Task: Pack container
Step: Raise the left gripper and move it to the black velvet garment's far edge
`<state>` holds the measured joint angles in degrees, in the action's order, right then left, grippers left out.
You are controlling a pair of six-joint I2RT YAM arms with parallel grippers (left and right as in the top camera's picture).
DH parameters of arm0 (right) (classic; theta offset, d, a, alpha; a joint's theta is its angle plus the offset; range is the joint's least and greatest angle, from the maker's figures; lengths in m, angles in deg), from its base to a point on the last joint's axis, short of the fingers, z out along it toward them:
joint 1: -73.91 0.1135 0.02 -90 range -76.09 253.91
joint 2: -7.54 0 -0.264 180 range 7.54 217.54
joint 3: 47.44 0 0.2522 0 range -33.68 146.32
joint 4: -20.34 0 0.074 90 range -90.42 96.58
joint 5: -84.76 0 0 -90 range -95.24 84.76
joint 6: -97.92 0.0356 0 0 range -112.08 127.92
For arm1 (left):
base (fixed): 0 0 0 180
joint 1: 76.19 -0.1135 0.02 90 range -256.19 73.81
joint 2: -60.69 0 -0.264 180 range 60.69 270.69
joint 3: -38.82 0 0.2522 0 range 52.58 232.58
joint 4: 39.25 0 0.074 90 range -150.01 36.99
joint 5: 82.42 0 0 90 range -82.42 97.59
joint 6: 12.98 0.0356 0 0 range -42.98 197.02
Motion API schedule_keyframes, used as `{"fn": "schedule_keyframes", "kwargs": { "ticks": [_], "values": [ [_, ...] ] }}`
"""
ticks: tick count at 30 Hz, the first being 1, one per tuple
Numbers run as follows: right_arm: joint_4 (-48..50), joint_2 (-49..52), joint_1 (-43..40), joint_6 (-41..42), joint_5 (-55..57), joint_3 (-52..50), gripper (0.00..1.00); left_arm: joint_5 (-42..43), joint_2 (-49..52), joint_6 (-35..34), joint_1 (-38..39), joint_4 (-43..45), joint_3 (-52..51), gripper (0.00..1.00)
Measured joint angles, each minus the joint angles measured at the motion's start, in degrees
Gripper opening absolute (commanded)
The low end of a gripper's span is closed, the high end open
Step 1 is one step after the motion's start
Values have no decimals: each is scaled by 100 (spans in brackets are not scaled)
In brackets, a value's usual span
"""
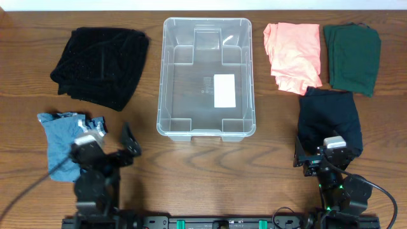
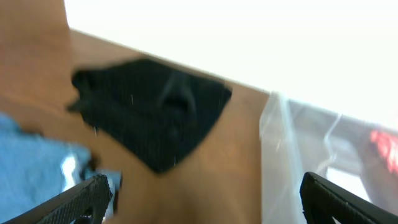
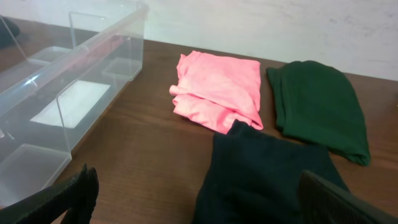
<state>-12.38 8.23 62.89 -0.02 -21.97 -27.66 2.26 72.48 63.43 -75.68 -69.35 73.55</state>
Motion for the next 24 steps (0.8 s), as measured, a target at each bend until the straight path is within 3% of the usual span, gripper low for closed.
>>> {"fn": "schedule_keyframes", "kwargs": {
  "ticks": [8, 16, 20, 24],
  "values": [
    [13, -4, 0, 0, 4, -4, 99, -385, 3193, -9, -197, -822, 3506, 98],
    [15, -4, 0, 2, 0, -7, 99, 588, 6212, 562, -1327, -1541, 6887, 98],
    [17, -7, 0, 0, 0, -7, 99, 1241, 7305, 658, -2000, -1556, 7849, 98],
    [17, -7, 0, 0, 0, -7, 99, 1521, 7796, 699, -2365, -1585, 7962, 98]
  ]
}}
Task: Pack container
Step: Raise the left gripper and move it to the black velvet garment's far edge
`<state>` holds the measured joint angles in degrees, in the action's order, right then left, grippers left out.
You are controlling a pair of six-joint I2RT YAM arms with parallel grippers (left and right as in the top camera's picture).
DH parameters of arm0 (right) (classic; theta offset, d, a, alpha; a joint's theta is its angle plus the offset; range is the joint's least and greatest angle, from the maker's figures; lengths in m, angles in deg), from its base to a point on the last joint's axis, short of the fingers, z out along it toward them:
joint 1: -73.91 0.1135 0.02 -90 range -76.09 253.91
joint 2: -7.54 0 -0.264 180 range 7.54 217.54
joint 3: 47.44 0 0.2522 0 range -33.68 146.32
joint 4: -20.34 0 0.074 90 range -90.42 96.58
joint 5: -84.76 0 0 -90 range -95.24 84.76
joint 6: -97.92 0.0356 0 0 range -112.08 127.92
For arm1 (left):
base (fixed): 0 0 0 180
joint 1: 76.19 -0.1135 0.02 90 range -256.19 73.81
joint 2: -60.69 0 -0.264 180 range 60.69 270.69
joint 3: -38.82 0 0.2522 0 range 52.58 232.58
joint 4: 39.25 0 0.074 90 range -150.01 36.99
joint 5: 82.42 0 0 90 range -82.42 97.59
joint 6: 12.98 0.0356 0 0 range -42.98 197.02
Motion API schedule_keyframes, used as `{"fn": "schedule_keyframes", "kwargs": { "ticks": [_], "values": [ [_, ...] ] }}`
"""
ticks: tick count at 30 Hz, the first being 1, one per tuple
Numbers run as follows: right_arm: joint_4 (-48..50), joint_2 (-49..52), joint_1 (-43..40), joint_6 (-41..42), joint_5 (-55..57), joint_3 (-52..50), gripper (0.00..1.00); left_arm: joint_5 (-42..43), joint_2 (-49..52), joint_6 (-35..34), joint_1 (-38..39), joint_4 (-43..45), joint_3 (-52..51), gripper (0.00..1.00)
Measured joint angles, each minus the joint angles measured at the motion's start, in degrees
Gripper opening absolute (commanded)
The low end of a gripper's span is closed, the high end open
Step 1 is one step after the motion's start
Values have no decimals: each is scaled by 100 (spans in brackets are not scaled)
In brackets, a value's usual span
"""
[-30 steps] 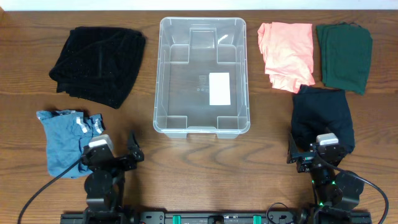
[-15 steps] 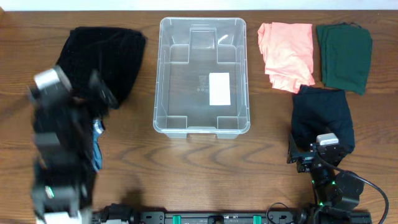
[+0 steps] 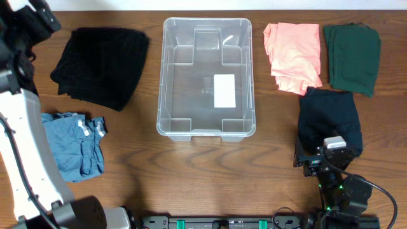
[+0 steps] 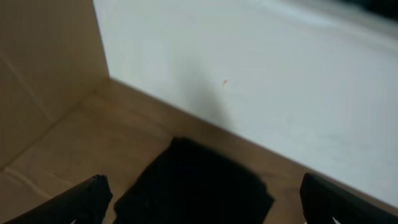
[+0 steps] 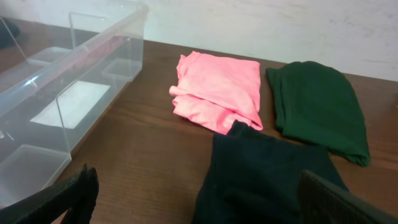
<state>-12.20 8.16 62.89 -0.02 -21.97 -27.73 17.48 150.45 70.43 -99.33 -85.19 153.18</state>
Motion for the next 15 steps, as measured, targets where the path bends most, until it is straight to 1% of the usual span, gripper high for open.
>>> {"fn": "schedule_keyframes", "kwargs": {
  "ticks": [9, 15],
  "values": [
    [0, 0, 0, 0, 0, 0, 99, 367, 369, 94, -758, 92, 28, 98],
    [0, 0, 0, 0, 0, 0, 99, 807, 1185, 109, -1187, 304, 92, 98]
  ]
}}
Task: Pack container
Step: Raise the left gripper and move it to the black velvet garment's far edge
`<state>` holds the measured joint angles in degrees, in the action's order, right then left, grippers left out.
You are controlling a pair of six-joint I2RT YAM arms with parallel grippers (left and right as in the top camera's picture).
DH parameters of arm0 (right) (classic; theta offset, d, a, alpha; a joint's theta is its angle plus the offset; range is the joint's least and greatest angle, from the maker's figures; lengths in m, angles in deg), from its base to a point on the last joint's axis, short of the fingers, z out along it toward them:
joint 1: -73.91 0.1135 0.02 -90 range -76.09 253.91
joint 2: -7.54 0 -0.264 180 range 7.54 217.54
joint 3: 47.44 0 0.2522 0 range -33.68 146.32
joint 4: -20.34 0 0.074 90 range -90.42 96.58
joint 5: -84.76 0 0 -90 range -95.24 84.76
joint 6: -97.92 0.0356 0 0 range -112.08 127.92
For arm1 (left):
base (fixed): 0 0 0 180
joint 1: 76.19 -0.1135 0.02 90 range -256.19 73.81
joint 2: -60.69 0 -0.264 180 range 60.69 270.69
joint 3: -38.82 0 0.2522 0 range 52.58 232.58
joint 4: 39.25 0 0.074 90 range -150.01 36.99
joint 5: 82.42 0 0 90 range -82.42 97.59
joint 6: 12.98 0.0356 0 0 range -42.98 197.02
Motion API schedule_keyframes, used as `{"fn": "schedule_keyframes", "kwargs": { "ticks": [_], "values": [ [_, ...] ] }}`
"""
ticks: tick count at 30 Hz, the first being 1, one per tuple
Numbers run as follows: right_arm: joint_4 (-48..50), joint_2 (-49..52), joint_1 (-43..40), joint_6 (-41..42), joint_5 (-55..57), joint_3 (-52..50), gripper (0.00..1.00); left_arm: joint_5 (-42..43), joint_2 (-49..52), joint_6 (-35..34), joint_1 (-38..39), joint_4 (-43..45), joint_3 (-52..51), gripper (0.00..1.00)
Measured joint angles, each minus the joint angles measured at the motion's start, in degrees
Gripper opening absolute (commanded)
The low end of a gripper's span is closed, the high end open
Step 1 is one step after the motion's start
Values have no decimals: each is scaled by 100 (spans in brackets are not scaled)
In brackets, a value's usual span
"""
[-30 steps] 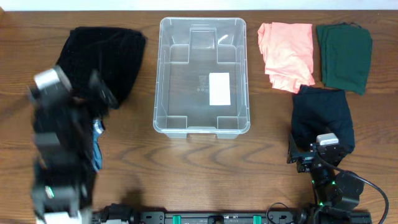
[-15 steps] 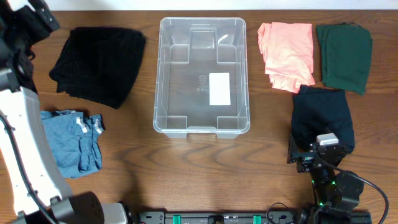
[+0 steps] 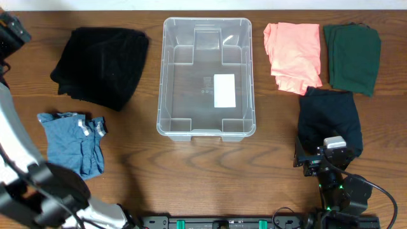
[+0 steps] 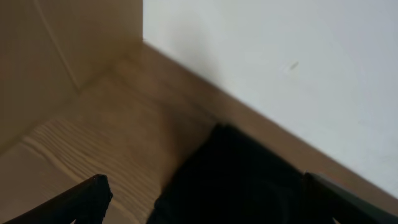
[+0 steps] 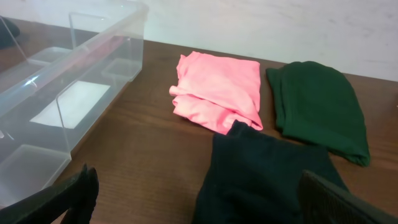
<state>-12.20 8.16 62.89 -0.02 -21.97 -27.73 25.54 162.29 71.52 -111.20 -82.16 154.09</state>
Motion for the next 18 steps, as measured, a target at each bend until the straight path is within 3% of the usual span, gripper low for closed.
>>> {"fn": "schedule_keyframes", "kwargs": {
  "ticks": [9, 18],
  "values": [
    [0, 0, 0, 0, 0, 0, 99, 658, 1716, 131, 17, 350, 0, 98],
    [0, 0, 0, 0, 0, 0, 99, 758, 2417, 149, 68, 632, 0, 98]
  ]
}}
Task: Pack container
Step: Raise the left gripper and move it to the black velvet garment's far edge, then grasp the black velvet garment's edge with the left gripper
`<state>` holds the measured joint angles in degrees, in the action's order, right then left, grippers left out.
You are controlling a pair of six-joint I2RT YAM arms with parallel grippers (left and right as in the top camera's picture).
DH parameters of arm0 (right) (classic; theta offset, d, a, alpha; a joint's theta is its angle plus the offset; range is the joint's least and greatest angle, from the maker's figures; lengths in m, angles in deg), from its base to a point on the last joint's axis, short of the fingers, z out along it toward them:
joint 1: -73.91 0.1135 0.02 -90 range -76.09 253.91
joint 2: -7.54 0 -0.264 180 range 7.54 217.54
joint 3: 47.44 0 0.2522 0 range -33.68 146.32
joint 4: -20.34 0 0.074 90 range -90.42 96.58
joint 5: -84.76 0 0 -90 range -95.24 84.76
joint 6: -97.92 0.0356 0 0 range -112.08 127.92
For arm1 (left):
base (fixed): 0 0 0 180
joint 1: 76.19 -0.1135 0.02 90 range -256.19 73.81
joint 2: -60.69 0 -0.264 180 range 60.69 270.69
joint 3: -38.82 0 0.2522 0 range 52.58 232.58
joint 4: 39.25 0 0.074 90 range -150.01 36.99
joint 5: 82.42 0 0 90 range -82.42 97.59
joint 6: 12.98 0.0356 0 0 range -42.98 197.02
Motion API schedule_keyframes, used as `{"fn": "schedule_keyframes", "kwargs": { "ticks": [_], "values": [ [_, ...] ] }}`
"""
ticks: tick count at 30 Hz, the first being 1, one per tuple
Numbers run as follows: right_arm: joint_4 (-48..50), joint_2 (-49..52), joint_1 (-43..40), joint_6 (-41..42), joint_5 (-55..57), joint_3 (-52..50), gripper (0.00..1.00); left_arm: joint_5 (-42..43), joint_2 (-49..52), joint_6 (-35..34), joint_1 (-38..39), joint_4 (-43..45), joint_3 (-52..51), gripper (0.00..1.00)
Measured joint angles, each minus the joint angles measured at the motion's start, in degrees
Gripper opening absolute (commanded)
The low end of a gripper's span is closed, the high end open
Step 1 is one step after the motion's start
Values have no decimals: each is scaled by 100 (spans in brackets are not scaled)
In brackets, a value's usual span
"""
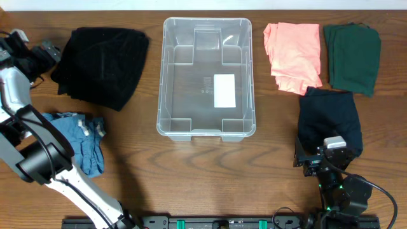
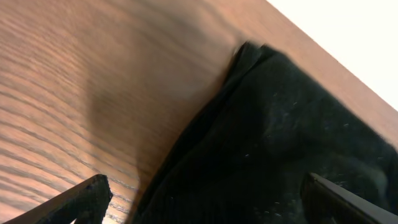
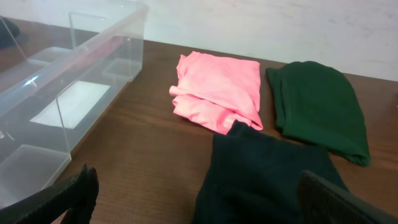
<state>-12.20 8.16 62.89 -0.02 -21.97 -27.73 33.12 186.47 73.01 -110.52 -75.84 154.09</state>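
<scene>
The clear plastic container [image 1: 206, 76] stands empty mid-table, also in the right wrist view [image 3: 62, 93]. A black garment [image 1: 98, 57] lies to its left. My left gripper [image 1: 38, 58] is open at that garment's left edge, low over the wood; its wrist view has the black cloth [image 2: 280, 137] filling the span between the fingers [image 2: 87, 199]. A blue garment [image 1: 79, 143] lies at front left. Pink [image 1: 292, 54], green [image 1: 351, 57] and navy [image 1: 331, 121] garments lie on the right. My right gripper [image 1: 304, 156] rests open beside the navy one [image 3: 267, 174].
The white wall runs along the table's far edge, close behind the black garment. My left arm stretches along the table's left side and crosses the blue garment. A white label lies on the container's floor [image 1: 224, 90].
My left gripper has come from the far left corner, where it faced the wall, down to the black garment's left edge. The right arm and all garments are unchanged.
My left gripper first sat open at front left by the blue garment. It was then high at the far left corner, seeing wall and the black garment from afar, and now it is low against that garment. The right arm has stayed put.
</scene>
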Motion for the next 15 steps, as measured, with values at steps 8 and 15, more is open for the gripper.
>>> {"fn": "schedule_keyframes", "kwargs": {
  "ticks": [8, 15],
  "values": [
    [0, 0, 0, 0, 0, 0, 99, 0, 382, 2, 409, -509, 0, 98],
    [0, 0, 0, 0, 0, 0, 99, 2, 402, 52, 616, -1390, 4, 98]
  ]
}}
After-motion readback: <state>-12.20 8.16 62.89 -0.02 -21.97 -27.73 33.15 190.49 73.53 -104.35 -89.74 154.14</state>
